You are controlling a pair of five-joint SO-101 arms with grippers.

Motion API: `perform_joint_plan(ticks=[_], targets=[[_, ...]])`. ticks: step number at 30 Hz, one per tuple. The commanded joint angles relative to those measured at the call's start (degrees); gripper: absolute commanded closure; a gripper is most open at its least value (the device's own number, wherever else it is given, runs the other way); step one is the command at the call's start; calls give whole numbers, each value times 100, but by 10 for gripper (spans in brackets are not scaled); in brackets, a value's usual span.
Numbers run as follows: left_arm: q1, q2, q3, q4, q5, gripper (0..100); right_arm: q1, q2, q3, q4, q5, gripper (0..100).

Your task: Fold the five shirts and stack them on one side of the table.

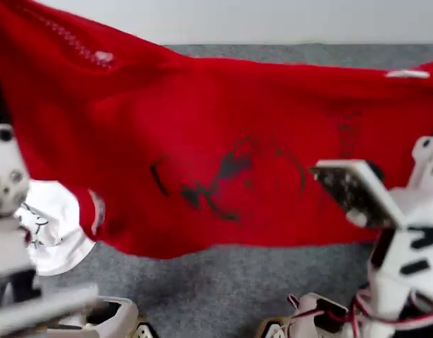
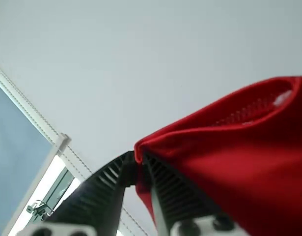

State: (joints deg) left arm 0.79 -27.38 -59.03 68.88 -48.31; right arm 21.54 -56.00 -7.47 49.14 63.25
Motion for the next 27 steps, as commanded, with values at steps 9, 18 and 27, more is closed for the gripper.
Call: perform_joint_plan(ticks=[9, 18, 27], targets=[[-18, 62, -927, 1108, -70, 986, 127, -760, -167, 1367, -185, 987], [-18, 308, 1279, 1486, -79, 986, -136, -725, 1873, 1420, 70, 987], [-18, 818, 4576, -844, -53, 986, -734, -699, 5055, -919, 316, 987]])
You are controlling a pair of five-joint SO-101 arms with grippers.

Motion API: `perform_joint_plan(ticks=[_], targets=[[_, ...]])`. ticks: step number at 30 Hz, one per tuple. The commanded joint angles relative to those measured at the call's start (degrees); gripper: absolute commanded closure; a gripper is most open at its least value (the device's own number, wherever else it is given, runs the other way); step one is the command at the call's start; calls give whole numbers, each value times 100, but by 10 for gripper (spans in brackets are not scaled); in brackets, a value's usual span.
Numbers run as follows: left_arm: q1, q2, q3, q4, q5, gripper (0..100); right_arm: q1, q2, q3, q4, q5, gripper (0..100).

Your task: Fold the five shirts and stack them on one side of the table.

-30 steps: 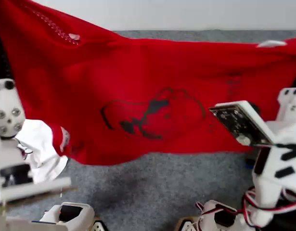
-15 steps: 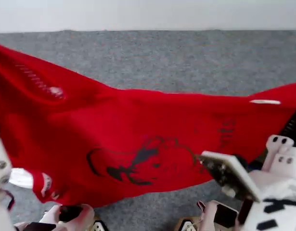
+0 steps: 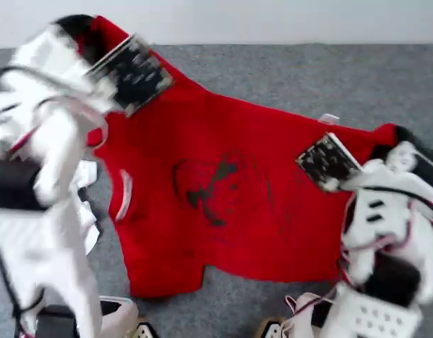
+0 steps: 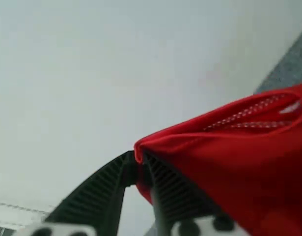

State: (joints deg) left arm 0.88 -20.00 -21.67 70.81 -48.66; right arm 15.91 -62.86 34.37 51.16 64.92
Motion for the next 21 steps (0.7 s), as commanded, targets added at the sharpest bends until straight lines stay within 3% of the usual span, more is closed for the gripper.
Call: perform_joint_plan(ticks=[1, 7, 11, 21], targets=[[-26, 132, 1165, -1433, -18, 986, -251, -13, 1248, -1552, 264, 987], [-26, 677, 2492, -3815, -18, 986, -611, 286, 2954, -4224, 862, 987], [-26, 1275, 2598, -4659, -18, 986, -629, 1385, 2954, -5341, 905, 987], [-26, 2462, 2589, -6286, -18, 986, -611, 4602, 334, -5719, 607, 987]])
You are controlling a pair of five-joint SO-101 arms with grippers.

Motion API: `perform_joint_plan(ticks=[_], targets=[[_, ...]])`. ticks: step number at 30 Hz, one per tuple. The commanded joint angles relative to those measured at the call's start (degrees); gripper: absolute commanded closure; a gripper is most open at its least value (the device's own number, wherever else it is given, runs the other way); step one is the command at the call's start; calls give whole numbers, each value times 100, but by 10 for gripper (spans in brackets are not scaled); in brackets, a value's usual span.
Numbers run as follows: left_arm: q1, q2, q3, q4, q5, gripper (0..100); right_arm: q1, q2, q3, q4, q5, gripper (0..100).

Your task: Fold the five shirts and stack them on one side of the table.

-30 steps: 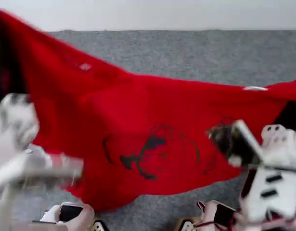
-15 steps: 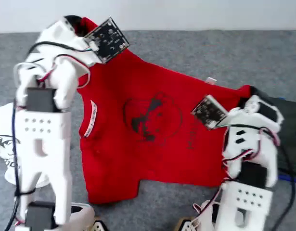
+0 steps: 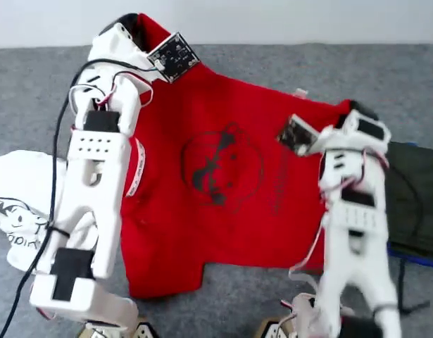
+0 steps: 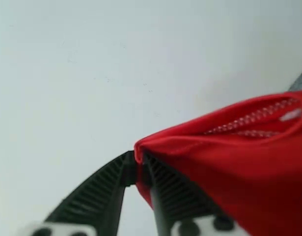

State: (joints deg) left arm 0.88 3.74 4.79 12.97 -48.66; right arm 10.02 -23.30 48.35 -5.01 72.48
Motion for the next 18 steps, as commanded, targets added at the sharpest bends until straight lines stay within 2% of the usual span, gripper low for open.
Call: perform_joint_plan(ticks=[1, 5, 11, 15, 18], targets=[[-26, 185, -57, -695, -26, 986, -31, 910, -1345, -101, -167, 987], [-35, 563, -295, -1248, -35, 986, -48, 1868, -2295, -127, -167, 987], [-35, 1152, -1226, -1257, -35, 986, -48, 2914, -3420, -154, -167, 987], [-35, 1336, -1376, -1257, -44, 986, -84, 3231, -3780, -127, -167, 987], [-35, 1336, -1367, -870, -105, 986, -145, 3240, -3684, -101, -167, 987]])
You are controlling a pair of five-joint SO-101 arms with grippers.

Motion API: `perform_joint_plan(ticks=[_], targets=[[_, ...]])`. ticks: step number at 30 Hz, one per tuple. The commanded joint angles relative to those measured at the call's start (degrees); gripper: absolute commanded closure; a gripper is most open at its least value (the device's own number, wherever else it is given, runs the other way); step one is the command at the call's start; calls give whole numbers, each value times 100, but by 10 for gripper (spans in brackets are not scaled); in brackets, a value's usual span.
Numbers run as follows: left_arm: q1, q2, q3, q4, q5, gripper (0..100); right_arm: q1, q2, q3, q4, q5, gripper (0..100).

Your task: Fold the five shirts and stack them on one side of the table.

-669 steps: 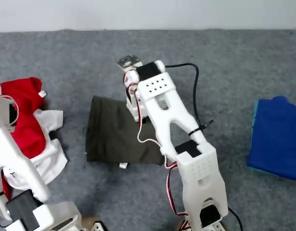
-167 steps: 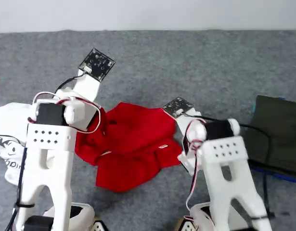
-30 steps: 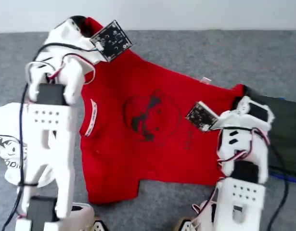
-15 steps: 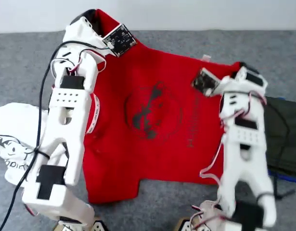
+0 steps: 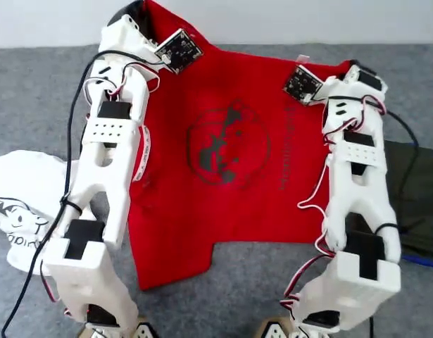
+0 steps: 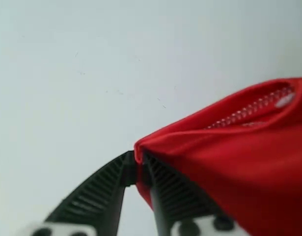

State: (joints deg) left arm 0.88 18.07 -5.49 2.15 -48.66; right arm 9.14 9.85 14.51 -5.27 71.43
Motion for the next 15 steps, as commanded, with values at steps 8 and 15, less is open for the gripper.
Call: perform_joint_plan(ticks=[8, 15], targets=[[-35, -440, -338, 2031, -158, 986, -31, -813, 905, 13, -44, 988], [0, -1187, -338, 4202, -158, 986, -22, -1930, 1424, 1938, -62, 988]])
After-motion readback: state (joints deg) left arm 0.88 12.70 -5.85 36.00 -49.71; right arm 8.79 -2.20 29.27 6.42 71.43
